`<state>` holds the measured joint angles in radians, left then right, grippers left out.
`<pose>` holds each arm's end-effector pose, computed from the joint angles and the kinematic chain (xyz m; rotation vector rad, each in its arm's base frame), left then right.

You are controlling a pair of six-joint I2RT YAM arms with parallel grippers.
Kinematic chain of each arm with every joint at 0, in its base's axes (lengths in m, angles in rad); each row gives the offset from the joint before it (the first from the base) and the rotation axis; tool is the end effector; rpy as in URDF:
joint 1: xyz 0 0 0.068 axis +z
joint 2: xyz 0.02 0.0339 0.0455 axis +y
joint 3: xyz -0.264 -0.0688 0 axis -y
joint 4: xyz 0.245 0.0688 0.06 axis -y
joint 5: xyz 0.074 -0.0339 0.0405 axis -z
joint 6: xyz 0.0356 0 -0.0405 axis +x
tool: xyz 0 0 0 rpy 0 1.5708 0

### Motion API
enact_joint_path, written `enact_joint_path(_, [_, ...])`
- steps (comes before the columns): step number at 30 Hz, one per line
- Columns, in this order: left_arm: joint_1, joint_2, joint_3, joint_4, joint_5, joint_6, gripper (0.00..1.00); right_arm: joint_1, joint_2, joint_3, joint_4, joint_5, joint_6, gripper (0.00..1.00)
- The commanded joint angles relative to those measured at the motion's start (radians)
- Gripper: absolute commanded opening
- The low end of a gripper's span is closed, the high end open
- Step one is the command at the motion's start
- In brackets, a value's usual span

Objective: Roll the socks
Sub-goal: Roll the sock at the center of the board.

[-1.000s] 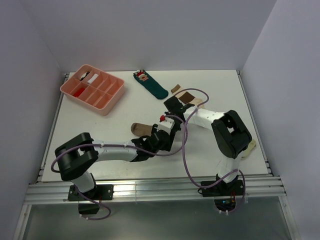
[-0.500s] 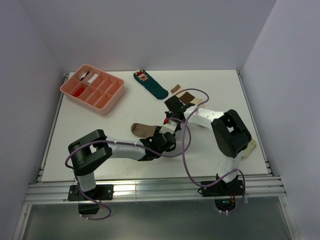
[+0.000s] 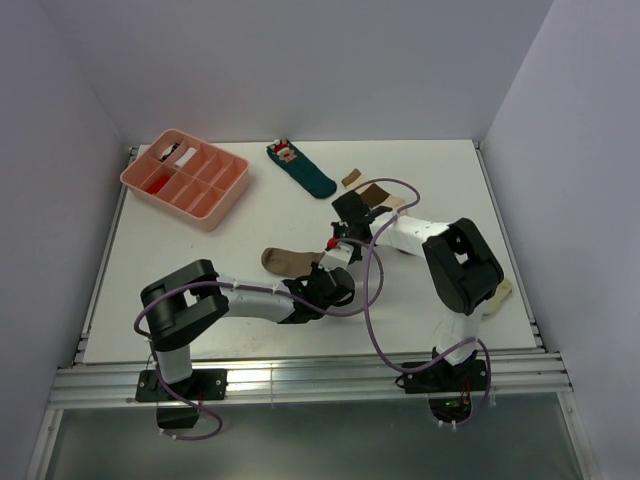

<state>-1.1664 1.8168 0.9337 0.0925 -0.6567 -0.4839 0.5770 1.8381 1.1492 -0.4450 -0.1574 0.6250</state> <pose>0.1609 -0.3206 0.1457 0.4361 2.1285 -0.1526 0.3013 0.2028 0.1598 0.0183 2.8204 0.5374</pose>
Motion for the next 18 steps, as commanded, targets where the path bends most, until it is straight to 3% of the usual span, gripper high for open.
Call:
enact_joint_path(1, [-0.003,-0.014,-0.013,-0.048,0.043,-0.059,0.01,-0.011,-0.006,-0.057,0.046,-0.050,0.033,0.07])
enact_joint_path(4, [0.014,-0.057,-0.058,-0.031,0.092,-0.116,0.01,-0.031,-0.051,-0.095,0.117,-0.083,0.058,0.17])
enact_joint_path(7, [0.083,-0.112,-0.124,0.010,0.207,-0.182,0.01,-0.049,-0.089,-0.117,0.167,-0.094,0.076,0.41])
enact_joint_path(10, [0.161,-0.171,-0.209,0.082,0.333,-0.252,0.01,-0.066,-0.138,-0.147,0.225,-0.096,0.108,0.55])
enact_joint_path(13, [0.244,-0.218,-0.288,0.156,0.451,-0.317,0.01,-0.080,-0.200,-0.192,0.302,-0.090,0.134,0.64])
enact_joint_path(18, [0.355,-0.260,-0.392,0.275,0.673,-0.421,0.01,-0.094,-0.299,-0.279,0.439,-0.085,0.160,0.70])
